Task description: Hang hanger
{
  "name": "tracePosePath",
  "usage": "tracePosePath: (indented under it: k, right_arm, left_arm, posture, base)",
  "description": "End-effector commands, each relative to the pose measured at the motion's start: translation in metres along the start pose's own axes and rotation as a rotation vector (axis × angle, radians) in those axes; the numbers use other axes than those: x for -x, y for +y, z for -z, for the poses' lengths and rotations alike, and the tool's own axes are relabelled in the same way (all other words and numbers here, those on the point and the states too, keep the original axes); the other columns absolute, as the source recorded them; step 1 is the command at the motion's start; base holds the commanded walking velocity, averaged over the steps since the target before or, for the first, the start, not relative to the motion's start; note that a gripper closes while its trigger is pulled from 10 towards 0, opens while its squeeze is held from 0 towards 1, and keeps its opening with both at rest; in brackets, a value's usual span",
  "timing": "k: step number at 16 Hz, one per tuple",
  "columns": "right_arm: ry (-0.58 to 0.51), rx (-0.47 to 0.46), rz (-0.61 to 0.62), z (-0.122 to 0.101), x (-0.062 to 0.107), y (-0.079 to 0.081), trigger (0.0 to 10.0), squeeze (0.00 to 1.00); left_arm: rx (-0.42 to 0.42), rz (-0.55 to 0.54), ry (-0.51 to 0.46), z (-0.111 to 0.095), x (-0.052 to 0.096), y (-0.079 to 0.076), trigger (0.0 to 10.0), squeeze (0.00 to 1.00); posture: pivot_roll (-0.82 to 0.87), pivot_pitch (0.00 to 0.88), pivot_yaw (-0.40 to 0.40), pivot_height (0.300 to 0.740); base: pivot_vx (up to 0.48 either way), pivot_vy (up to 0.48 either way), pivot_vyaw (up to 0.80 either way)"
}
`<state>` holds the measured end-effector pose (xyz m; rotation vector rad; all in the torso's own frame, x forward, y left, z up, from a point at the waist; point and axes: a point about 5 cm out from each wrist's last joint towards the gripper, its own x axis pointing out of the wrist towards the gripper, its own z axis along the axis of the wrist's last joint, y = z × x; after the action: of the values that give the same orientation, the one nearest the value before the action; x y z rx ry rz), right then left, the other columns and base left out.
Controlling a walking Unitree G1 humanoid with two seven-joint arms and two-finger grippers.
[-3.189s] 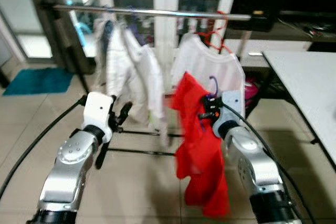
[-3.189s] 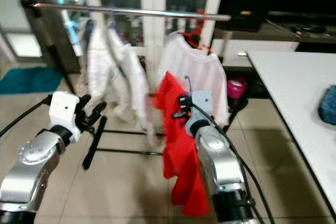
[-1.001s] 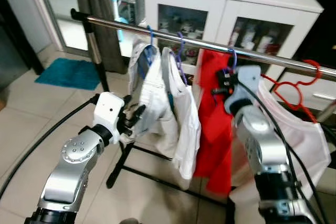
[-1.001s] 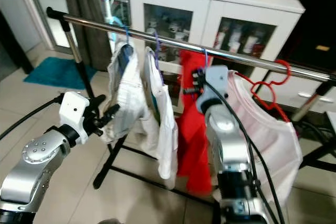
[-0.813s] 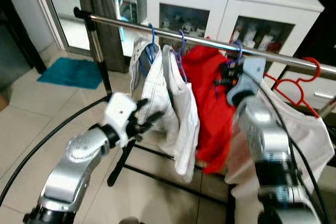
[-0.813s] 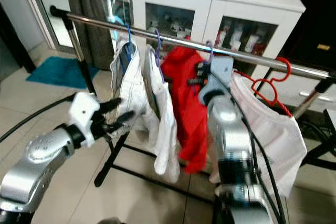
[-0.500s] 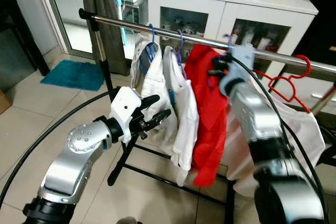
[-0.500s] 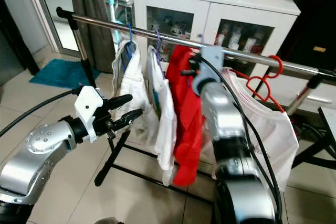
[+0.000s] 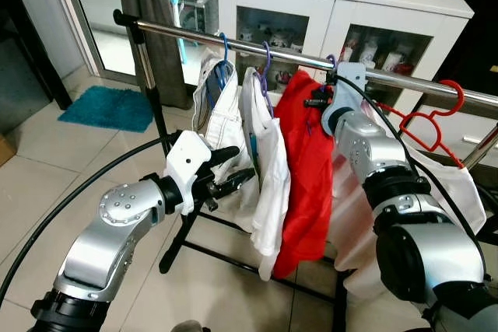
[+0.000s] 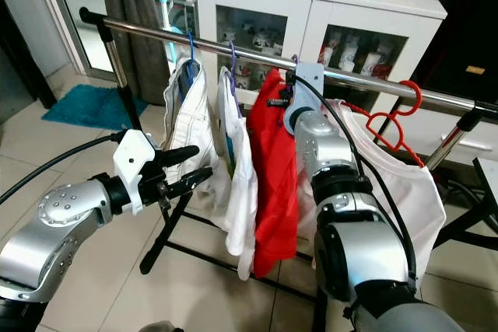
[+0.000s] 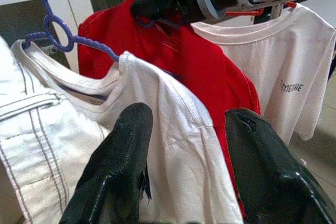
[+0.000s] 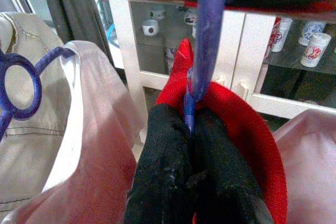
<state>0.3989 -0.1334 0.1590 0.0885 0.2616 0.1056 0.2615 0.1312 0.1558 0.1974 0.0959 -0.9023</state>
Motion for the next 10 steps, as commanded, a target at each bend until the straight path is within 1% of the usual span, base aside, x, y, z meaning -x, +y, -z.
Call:
tracePosePath:
  k: [1,2,3,4,5,6,7,8,10]
  right_arm:
    - [0.0,-0.005,0.007,-0.003,-0.001,-0.002,10.0,0.0]
    - [0.018,0.01,-0.004,0.003,-0.001,-0.001,10.0,0.0]
    - [0.018,0.013,-0.009,0.007,0.0,-0.001,10.0,0.22]
    - [0.0,0.011,-0.015,0.008,0.0,-0.002,10.0,0.84]
    - [-0.053,-0.01,-0.047,0.005,0.002,0.0,10.0,1.0]
    - [-0.108,-0.015,-0.065,0.001,0.005,0.0,10.0,1.0]
    - [-0.136,-0.013,-0.079,-0.001,0.007,0.001,10.0,1.0]
    - [-0.208,-0.029,-0.106,-0.006,0.015,0.0,10.0,1.0]
    - [-0.288,-0.057,-0.145,-0.008,0.029,-0.002,10.0,1.0]
  left_arm:
    - [-0.009,0.007,0.001,-0.002,0.001,-0.001,10.0,0.0]
    - [-0.004,0.003,0.005,-0.001,0.002,-0.002,10.0,0.0]
    - [-0.002,0.001,0.006,-0.001,0.003,-0.002,10.0,0.0]
    - [0.0,-0.004,0.005,-0.001,0.003,-0.002,10.0,0.0]
    - [0.0,-0.017,-0.005,-0.001,0.004,-0.002,10.0,0.0]
    - [0.006,-0.036,-0.015,-0.001,0.004,-0.001,10.0,0.0]
    - [0.014,-0.06,-0.016,0.0,0.004,0.001,10.0,0.0]
    - [0.037,-0.143,-0.025,0.003,0.005,0.005,10.0,0.0]
    - [0.06,-0.243,-0.039,0.007,0.008,0.009,10.0,0.0]
  posture:
    - [0.06,0.0,-0.041,0.74]
    - [0.06,0.0,-0.042,0.74]
    - [0.06,0.0,-0.041,0.74]
    - [0.05,0.0,-0.041,0.74]
    - [0.05,0.0,-0.038,0.74]
    - [0.05,0.0,-0.037,0.74]
    - [0.05,0.0,-0.037,0.74]
    - [0.05,0.0,-0.034,0.74]
    - [0.05,0.0,-0.035,0.74]
  base:
    - [0.0,0.0,0.0]
    - [0.0,0.0,0.0]
    - [0.0,0.0,0.0]
    - [0.0,0.0,0.0]
    - [0.0,0.0,0.0]
    - [0.0,0.0,0.0]
    - [0.0,0.0,0.0]
    - [0.0,0.0,0.0]
    - [0.0,0.0,0.0]
